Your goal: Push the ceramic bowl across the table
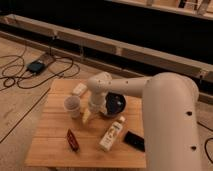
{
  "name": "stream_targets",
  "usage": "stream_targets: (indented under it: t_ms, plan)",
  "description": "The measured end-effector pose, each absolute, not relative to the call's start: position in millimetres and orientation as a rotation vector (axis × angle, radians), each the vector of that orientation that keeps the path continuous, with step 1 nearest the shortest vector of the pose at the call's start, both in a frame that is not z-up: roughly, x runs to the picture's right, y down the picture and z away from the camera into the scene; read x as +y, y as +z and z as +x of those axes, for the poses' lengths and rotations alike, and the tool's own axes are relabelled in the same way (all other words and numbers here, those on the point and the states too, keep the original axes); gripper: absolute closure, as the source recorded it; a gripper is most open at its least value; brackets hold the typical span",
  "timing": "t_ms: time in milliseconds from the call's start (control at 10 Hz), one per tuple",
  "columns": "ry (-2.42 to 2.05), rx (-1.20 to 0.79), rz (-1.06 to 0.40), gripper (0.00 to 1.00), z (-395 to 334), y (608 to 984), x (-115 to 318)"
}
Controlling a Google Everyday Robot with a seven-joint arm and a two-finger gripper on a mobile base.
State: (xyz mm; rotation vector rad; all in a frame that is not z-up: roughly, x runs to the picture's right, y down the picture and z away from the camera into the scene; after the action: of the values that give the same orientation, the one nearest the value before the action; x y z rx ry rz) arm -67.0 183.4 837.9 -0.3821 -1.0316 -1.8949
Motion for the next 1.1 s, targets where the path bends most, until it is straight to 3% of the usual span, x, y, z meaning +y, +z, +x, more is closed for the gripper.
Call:
stream_targets:
  t_ms: [600, 1100]
  plan:
    - [-1.926, -1.133, -0.413, 0.2, -96.4, 808.0, 211.6]
    - [-1.914, -1.253, -0.309, 0.2, -128.5, 787.9, 215.8]
